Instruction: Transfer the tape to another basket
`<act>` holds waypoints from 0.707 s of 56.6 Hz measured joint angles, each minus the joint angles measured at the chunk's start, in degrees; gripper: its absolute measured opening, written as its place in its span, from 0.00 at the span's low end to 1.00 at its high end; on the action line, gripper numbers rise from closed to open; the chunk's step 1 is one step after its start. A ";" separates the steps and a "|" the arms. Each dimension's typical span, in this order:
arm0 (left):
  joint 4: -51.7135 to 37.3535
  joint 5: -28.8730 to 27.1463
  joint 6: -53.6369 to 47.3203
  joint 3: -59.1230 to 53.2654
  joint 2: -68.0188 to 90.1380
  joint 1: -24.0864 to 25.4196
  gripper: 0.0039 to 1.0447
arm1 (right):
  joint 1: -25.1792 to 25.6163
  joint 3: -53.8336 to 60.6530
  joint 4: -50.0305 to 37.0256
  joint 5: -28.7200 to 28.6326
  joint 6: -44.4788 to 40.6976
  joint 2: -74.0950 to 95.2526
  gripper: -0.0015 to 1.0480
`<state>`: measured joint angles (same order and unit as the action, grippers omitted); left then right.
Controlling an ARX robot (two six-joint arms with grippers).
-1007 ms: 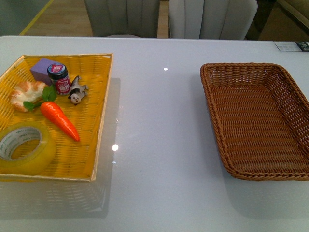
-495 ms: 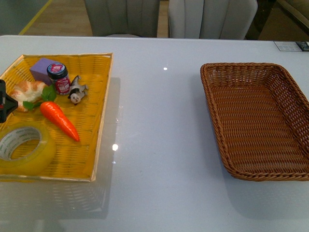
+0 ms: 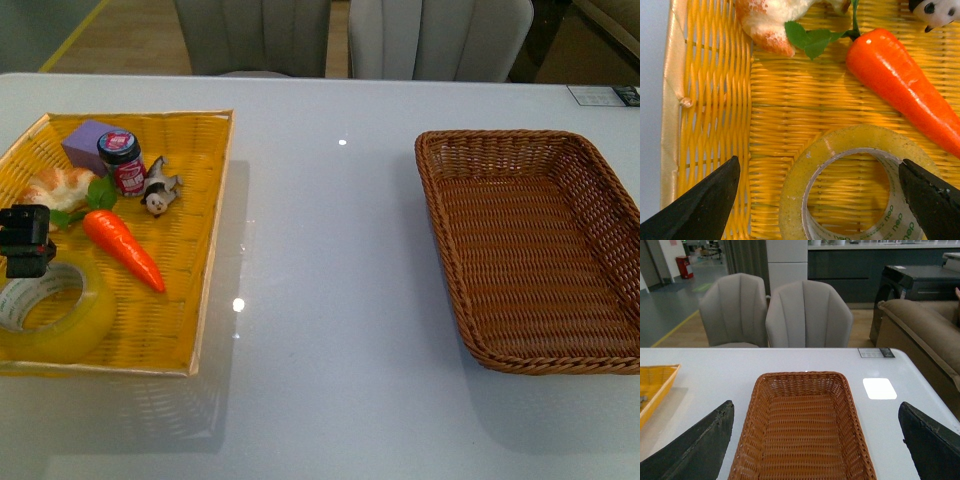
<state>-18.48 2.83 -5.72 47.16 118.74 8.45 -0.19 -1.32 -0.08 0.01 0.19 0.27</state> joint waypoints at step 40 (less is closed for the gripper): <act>1.33 -1.55 0.13 2.64 7.26 0.37 0.92 | 0.00 0.02 0.00 0.00 0.00 0.00 0.91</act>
<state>-17.15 1.28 -5.58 49.80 125.99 8.82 -0.19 -1.30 -0.08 0.01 0.19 0.27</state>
